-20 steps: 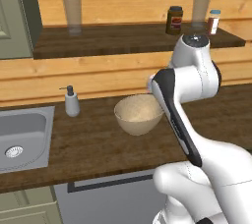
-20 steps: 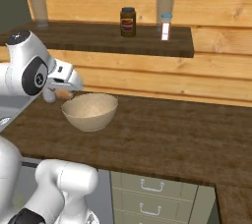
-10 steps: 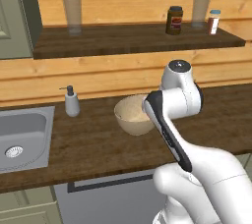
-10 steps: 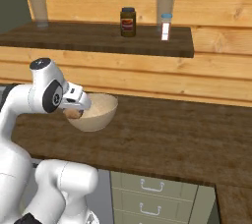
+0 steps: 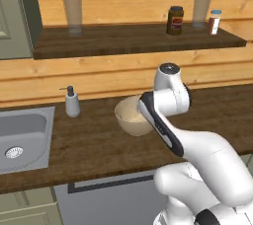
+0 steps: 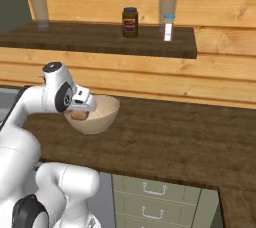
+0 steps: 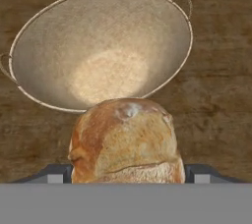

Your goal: Open the cabinet, pick up the bread from the cabinet and place it in the basket. Then move the basket to the dining counter.

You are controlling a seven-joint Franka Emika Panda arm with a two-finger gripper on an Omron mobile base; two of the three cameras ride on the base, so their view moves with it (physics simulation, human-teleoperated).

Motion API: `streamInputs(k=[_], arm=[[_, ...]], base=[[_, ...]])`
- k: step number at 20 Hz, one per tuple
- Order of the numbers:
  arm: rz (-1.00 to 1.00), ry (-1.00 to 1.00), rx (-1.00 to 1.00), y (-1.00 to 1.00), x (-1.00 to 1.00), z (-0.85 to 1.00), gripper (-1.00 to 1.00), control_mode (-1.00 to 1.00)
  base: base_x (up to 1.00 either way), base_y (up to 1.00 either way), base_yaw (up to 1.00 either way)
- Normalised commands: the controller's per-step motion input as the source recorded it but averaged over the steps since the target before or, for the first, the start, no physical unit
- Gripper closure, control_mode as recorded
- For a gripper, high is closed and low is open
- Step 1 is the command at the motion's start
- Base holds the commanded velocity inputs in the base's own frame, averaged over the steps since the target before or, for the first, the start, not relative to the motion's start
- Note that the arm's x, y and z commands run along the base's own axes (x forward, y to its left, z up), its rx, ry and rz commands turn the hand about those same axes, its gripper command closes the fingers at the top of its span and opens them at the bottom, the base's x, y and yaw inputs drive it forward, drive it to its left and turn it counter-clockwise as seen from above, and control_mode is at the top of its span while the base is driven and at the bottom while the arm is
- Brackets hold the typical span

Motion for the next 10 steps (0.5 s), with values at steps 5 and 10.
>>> streamInputs(k=[5, 10], arm=[[0.03, 0.18, 0.0, 0.0, 0.83, 0.0, 1.0, -1.0], [0.13, 0.11, 0.0, 0.0, 0.72, -0.22, 1.0, -1.0]], base=[[0.0, 0.0, 0.0], [0.0, 0.0, 0.0]])
